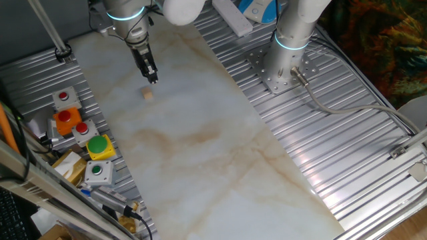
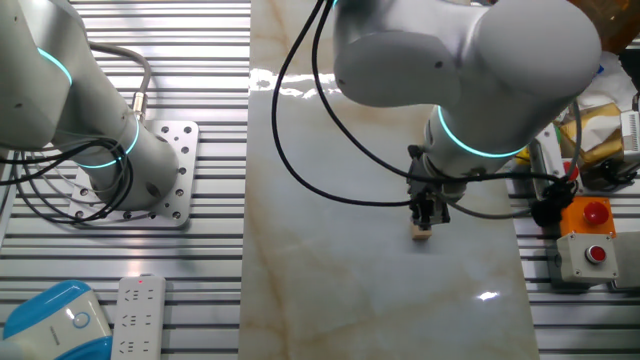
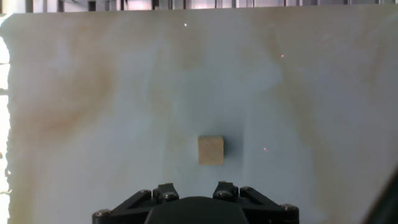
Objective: Pick up the small block on the left and move it to the right
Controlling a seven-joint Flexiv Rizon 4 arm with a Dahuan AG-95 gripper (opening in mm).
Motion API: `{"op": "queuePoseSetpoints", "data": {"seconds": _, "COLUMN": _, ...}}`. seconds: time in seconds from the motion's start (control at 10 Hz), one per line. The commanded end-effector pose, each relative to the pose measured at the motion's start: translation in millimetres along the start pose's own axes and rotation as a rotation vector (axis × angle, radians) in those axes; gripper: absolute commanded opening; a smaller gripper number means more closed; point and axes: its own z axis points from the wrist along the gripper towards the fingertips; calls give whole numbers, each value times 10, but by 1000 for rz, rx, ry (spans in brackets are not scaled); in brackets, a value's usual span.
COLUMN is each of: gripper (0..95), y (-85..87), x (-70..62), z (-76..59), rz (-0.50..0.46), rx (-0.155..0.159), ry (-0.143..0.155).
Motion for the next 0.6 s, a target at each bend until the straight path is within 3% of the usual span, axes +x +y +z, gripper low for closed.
{"op": "queuePoseSetpoints", "data": {"seconds": 0.1, "gripper": 570, "y": 6, "x": -11, "z": 3, "rz": 32, "rx": -91, "ry": 41}}
{"op": "queuePoseSetpoints", "data": {"seconds": 0.2, "gripper": 760, "y": 6, "x": -11, "z": 3, "rz": 36, "rx": -92, "ry": 56}}
{"op": "queuePoseSetpoints", "data": {"seconds": 0.6, "gripper": 760, "y": 6, "x": -11, "z": 3, "rz": 54, "rx": -94, "ry": 66}}
